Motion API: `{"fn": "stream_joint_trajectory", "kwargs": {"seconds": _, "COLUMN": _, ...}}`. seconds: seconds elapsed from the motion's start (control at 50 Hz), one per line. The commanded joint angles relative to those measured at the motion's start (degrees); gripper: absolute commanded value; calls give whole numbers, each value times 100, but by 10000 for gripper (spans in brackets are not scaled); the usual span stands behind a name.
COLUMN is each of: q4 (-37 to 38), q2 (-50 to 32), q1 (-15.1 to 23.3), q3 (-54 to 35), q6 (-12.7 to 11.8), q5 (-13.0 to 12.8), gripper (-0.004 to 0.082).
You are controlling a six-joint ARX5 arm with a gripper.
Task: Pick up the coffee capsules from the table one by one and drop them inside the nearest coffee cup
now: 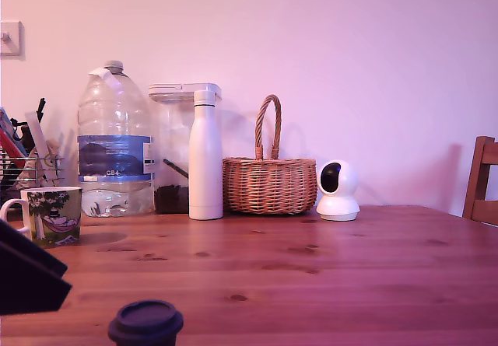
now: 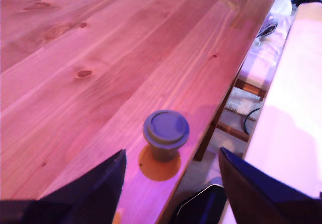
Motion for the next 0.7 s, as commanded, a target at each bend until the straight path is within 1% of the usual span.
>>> {"fn": "stream_joint_trajectory", "kwargs": {"seconds": 0.0, "q4": 35, "q2": 168, "q1": -15, "q3": -55, "q6": 26, "q5": -37, "gripper": 523}}
{"fn": "stream_joint_trajectory", "kwargs": {"seconds": 0.2, "q4": 249, "q2": 739, "q1": -17, "q3": 87, "q6": 31, "q5": -118, "gripper": 523}}
{"fn": "stream_joint_trajectory", "kwargs": {"seconds": 0.68, "q4": 957, "q2": 2002, "q1": -17, "q3": 378, "q6": 94, "q5": -138, "gripper": 523}}
